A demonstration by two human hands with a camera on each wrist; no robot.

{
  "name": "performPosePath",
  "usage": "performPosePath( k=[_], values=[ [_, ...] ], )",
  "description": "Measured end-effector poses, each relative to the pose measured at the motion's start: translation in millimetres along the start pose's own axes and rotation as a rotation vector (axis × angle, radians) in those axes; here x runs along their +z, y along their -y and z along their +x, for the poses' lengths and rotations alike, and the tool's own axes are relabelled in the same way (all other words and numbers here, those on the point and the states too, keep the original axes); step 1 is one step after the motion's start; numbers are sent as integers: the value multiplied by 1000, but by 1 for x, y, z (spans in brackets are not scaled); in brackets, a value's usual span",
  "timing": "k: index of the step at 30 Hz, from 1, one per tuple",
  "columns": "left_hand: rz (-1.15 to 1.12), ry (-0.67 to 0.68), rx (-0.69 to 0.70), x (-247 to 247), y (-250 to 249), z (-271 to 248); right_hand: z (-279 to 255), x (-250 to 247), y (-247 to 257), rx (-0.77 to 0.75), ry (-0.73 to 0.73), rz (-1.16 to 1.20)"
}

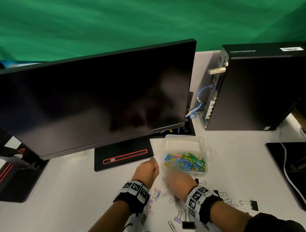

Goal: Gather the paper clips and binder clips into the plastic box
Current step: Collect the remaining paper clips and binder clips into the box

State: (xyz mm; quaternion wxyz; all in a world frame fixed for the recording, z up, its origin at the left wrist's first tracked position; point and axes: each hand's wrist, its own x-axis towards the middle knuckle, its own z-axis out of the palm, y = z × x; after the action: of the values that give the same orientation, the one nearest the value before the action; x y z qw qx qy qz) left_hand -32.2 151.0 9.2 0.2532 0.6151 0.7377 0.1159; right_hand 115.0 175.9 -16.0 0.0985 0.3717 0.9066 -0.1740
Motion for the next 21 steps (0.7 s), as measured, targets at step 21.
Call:
performPosePath(
  k=[21],
  values=[
    [-184, -34, 172, -7, -21, 19, -24, -47, -59, 257, -465, 455]
  ],
)
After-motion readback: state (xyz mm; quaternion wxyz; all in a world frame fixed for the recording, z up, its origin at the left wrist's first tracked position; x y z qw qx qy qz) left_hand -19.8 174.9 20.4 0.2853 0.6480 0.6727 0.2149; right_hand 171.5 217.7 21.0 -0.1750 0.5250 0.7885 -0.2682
